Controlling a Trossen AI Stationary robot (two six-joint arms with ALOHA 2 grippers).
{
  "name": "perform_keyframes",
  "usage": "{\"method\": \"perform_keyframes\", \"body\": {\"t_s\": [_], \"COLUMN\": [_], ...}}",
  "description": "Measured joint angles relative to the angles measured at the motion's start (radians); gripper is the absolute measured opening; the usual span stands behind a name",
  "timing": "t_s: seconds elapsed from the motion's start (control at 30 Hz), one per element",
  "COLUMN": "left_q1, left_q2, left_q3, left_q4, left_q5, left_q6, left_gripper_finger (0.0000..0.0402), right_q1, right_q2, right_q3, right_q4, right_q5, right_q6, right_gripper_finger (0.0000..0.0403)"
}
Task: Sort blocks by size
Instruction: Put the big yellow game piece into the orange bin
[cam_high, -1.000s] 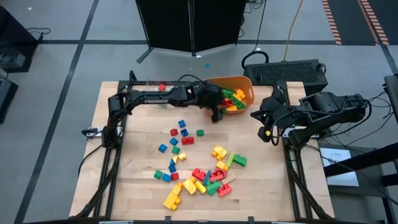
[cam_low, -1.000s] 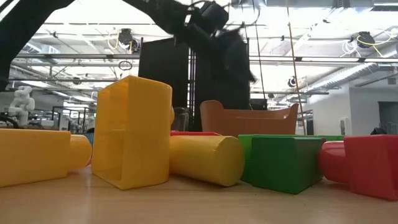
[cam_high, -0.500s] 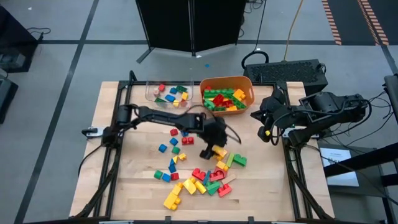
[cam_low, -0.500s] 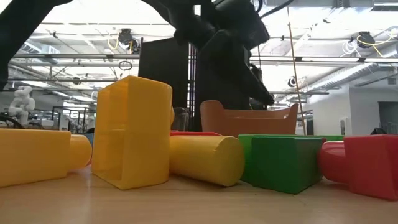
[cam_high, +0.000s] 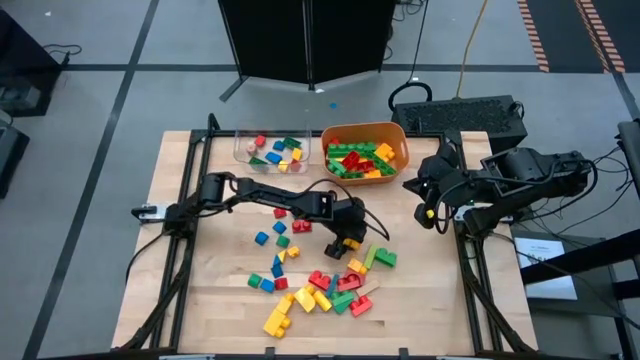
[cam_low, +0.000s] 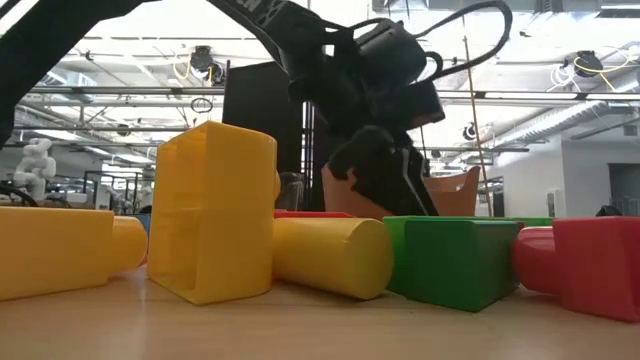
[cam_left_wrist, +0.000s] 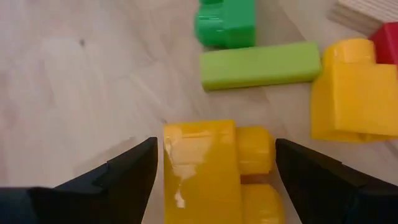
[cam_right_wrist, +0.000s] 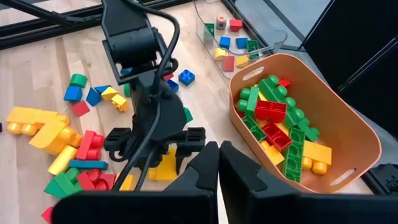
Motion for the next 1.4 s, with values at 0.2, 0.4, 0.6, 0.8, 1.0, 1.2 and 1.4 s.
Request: {"method": "perform_keyframes", "body": {"t_s": [0.2,0.4,0.6,0.8,1.0,1.2,1.4], "left_q1": [0.004,0.004,0.003,0.003,0.003,0.045,0.149], "left_q2": [0.013,0.044,0.056,0.044,-0.020,-0.098,-0.114], "left_q3": [-0.003,0.000,0.010,0.020,0.020,0.078,0.134], "left_q4": [0.004,-0.034,-0.043,-0.046,-0.067,-0.056,0.066], "left_q5": [-0.005,0.001,-0.001,-0.017,-0.078,-0.198,-0.376], "left_q6": [-0.073,-0.149,-0.183,-0.283,-0.319,-0.315,-0.281], "left_gripper_finger": [0.0322,0.0322,0.0301,0.0259,0.0259,0.0259,0.0259], "right_q1": [0.000,0.000,0.000,0.000,0.000,0.000,0.000], "right_q2": [0.000,0.000,0.000,0.000,0.000,0.000,0.000], "right_q3": [0.000,0.000,0.000,0.000,0.000,0.000,0.000], "right_q4": [-0.002,-0.005,-0.007,-0.008,-0.008,-0.008,-0.007], "right_q5": [0.000,0.000,0.001,0.001,0.002,0.005,0.016], "right_q6": [0.000,0.000,0.003,0.003,-0.002,-0.015,-0.023], "right_gripper_finger": [0.0009,0.0009,0.0009,0.0009,0.0009,0.0009,0.0009]}}
